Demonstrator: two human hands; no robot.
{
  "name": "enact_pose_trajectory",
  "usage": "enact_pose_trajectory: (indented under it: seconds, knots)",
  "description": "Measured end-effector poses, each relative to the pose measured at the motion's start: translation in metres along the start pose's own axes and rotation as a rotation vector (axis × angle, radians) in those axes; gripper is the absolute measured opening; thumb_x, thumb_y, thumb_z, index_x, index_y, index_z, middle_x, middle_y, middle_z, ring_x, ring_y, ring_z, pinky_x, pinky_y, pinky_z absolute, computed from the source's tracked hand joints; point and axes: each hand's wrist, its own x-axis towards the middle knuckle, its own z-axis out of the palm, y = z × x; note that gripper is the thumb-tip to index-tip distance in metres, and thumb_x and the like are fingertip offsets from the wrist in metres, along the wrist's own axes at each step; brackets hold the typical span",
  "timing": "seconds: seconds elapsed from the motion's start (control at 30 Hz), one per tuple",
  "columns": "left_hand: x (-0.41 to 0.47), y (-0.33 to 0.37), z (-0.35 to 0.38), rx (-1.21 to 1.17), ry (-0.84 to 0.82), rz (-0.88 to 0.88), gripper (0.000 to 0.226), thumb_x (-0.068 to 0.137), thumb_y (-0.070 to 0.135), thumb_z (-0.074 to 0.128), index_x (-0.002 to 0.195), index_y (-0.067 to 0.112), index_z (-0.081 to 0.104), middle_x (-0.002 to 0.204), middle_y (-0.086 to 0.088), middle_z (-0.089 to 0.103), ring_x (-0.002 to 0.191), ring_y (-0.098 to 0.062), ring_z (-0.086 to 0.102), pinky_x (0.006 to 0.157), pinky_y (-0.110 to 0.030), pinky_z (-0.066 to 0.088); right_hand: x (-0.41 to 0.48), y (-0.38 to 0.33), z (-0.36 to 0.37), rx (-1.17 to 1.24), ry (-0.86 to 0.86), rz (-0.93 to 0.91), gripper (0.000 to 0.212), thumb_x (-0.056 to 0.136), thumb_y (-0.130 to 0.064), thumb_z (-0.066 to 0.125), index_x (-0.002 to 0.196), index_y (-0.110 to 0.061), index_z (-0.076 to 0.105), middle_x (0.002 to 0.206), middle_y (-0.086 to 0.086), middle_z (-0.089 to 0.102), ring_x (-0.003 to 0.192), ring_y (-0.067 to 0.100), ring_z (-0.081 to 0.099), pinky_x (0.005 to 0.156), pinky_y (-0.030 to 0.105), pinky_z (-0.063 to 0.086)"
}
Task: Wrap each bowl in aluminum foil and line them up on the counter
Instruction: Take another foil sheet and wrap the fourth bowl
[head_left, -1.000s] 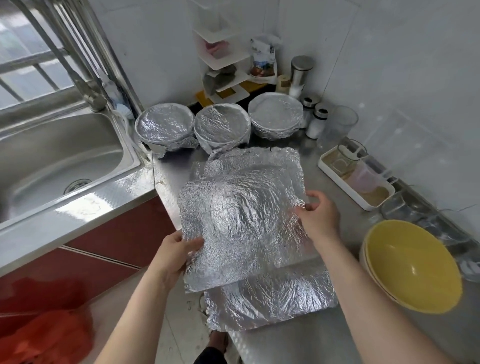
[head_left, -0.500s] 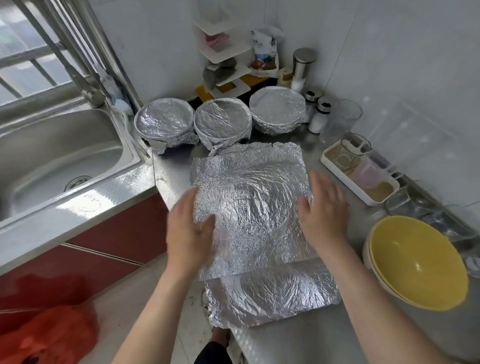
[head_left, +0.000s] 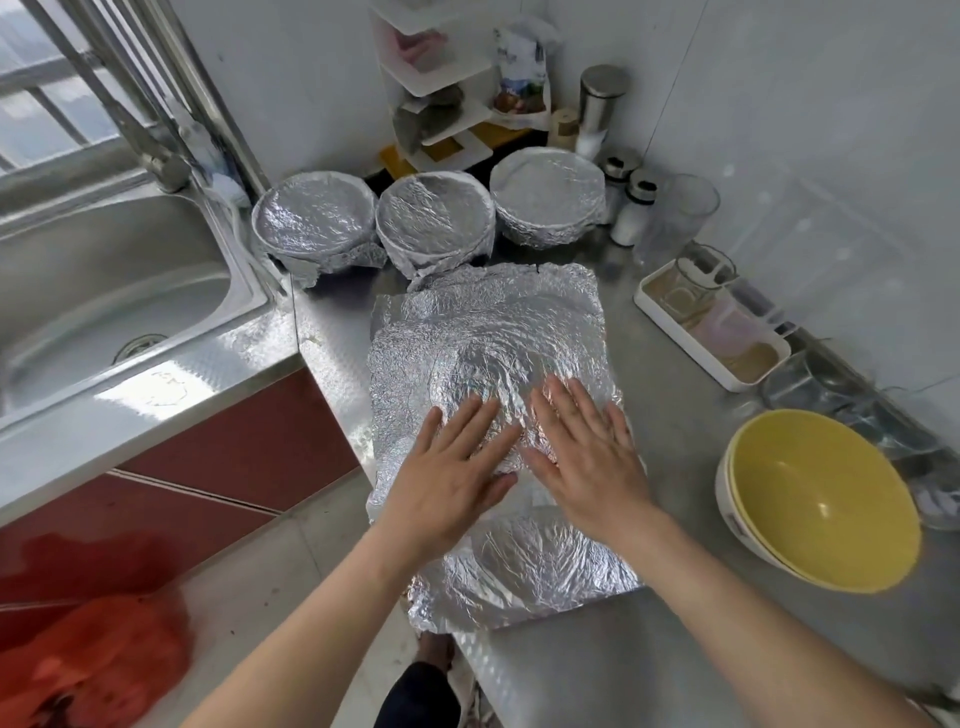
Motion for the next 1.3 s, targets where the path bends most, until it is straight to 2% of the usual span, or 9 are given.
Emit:
enact_pose_trajectory:
  seconds: [0.13,0.27,0.37,0.53,0.63,0.77,0.97,1.07,1.3]
  knots:
    - [-0.007,-0.003,-0.003,-0.138,0.226,0.020,0.037,0.096,0.041,0.058,0.123,0.017,0.064,0.130,-0.006,0.060,0.123,-0.028,0.052,0.100,-0.043,0.047,-0.007,0.002,-0.007,0.026,0.253,-0.118,0.054,0.099,-0.051,0.025,0.145,-0.025,0.040,0.156,0.001,0.029,0.145,0.017,0.020,0.111,0.045,0.016]
    - [-0.013,-0.006,0.000,-0.161,0.259,0.023,0.032,0.095,0.038,0.059,0.113,0.014,0.070,0.117,-0.004,0.066,0.114,-0.027,0.057,0.095,-0.040,0.051,-0.014,0.011,0.001,0.025,0.463,-0.285,0.031,0.094,-0.034,0.051,0.115,-0.018,0.067,0.127,0.000,0.062,0.119,0.021,0.051,0.093,0.044,0.040]
    - [-0.010,-0.004,0.000,-0.166,0.254,0.058,0.034,0.097,0.037,0.054,0.112,0.013,0.072,0.118,-0.004,0.067,0.116,-0.026,0.058,0.097,-0.039,0.050,-0.018,0.015,0.011,0.074,0.483,-0.332,0.021,0.091,-0.025,0.060,0.106,-0.012,0.067,0.112,0.002,0.064,0.105,0.024,0.055,0.080,0.044,0.050]
    - [-0.008,-0.006,-0.002,-0.184,0.222,0.077,0.034,0.098,0.034,0.051,0.117,0.013,0.069,0.125,-0.004,0.065,0.123,-0.026,0.055,0.100,-0.040,0.049,-0.019,0.013,0.011,0.144,0.510,-0.298,0.020,0.092,-0.026,0.061,0.103,-0.011,0.068,0.104,0.004,0.063,0.096,0.025,0.056,0.081,0.043,0.049]
    - [-0.011,-0.008,-0.004,-0.236,0.238,0.040,0.034,0.097,0.032,0.055,0.120,0.011,0.068,0.126,-0.004,0.064,0.125,-0.027,0.054,0.101,-0.040,0.048,-0.021,0.018,0.002,0.354,0.529,0.148,0.041,0.092,-0.039,0.058,0.124,-0.012,0.059,0.124,0.007,0.057,0.112,0.026,0.051,0.093,0.040,0.040]
    - [-0.015,-0.007,-0.005,-0.237,0.281,0.047,0.031,0.095,0.032,0.057,0.113,0.011,0.071,0.121,-0.004,0.067,0.122,-0.026,0.056,0.101,-0.038,0.049,-0.016,0.024,-0.010,1.103,0.342,0.725,0.066,0.087,-0.036,0.067,0.143,-0.016,0.039,0.126,-0.001,0.057,0.113,0.013,0.054,0.096,0.034,0.043]
    - [-0.011,-0.002,-0.009,-0.217,0.269,0.056,0.032,0.096,0.036,0.055,0.113,0.015,0.073,0.122,0.000,0.067,0.122,-0.021,0.057,0.102,-0.034,0.048,-0.016,0.039,0.002,1.609,0.424,0.889,0.039,0.086,-0.004,0.067,0.124,-0.009,0.059,0.095,0.003,0.071,0.086,0.016,0.067,0.082,0.033,0.054]
    - [-0.011,-0.002,-0.009,-0.184,0.266,0.067,0.032,0.096,0.036,0.055,0.111,0.015,0.074,0.120,0.001,0.068,0.121,-0.021,0.058,0.100,-0.034,0.050,-0.018,0.042,0.005,1.640,0.441,0.893,0.041,0.086,-0.001,0.066,0.125,-0.005,0.058,0.101,0.008,0.068,0.093,0.021,0.064,0.091,0.037,0.051]
    - [-0.011,-0.002,-0.006,-0.153,0.283,0.069,0.030,0.095,0.034,0.055,0.108,0.017,0.075,0.115,0.002,0.070,0.115,-0.019,0.061,0.096,-0.033,0.052,-0.016,0.036,0.002,1.303,0.473,0.863,0.040,0.086,-0.005,0.068,0.125,-0.010,0.059,0.094,-0.001,0.066,0.082,0.011,0.062,0.073,0.024,0.049]
